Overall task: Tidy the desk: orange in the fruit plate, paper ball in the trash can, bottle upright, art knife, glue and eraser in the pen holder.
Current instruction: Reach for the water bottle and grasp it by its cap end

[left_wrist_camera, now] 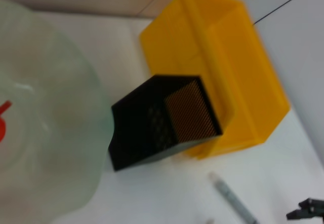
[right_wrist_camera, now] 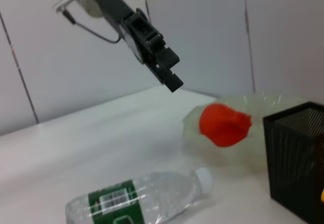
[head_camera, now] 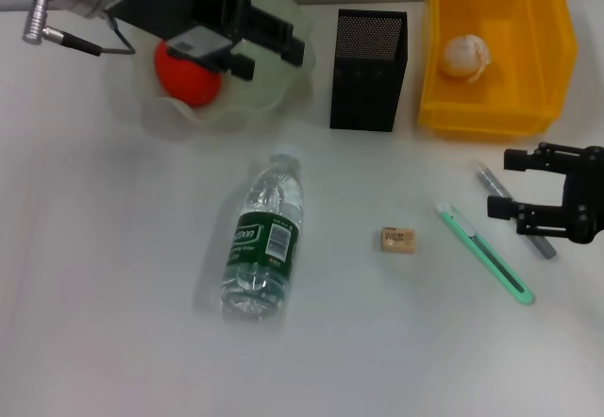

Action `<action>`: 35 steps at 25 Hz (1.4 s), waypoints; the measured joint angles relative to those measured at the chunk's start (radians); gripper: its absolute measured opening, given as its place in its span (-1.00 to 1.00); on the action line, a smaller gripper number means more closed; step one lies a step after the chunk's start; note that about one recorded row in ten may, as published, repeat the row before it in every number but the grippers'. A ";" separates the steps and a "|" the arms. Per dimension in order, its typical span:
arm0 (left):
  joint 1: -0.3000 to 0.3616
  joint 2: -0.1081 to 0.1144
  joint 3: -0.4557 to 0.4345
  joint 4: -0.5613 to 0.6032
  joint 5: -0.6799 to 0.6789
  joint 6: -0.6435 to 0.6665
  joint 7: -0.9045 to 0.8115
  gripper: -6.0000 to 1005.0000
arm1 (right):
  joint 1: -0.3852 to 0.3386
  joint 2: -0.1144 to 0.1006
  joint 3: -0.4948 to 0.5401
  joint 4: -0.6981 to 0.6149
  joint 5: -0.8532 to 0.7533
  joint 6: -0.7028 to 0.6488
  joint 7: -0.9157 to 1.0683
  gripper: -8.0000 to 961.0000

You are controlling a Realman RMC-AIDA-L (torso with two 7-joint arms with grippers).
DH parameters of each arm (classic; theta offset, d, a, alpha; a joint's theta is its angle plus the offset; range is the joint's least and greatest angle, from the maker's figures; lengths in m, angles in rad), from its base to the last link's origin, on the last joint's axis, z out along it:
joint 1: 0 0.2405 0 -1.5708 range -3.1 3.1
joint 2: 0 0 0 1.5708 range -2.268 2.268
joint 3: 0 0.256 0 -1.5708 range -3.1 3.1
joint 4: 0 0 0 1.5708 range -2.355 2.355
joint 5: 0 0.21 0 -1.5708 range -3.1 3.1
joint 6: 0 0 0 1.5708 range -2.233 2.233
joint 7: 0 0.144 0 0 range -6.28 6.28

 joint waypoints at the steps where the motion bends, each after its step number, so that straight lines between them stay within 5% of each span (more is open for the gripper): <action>1: 0.000 0.000 0.000 0.000 0.000 0.000 0.000 0.56 | 0.000 0.000 0.000 0.000 0.000 0.000 0.000 0.56; 10: -0.114 -0.062 0.010 -0.062 0.201 -0.027 -0.064 0.56 | 0.012 0.000 -0.001 0.000 -0.020 0.000 -0.005 0.56; 35: -0.130 -0.083 0.136 -0.287 0.218 -0.304 -0.072 0.56 | 0.021 0.012 -0.002 0.000 -0.022 -0.004 -0.020 0.56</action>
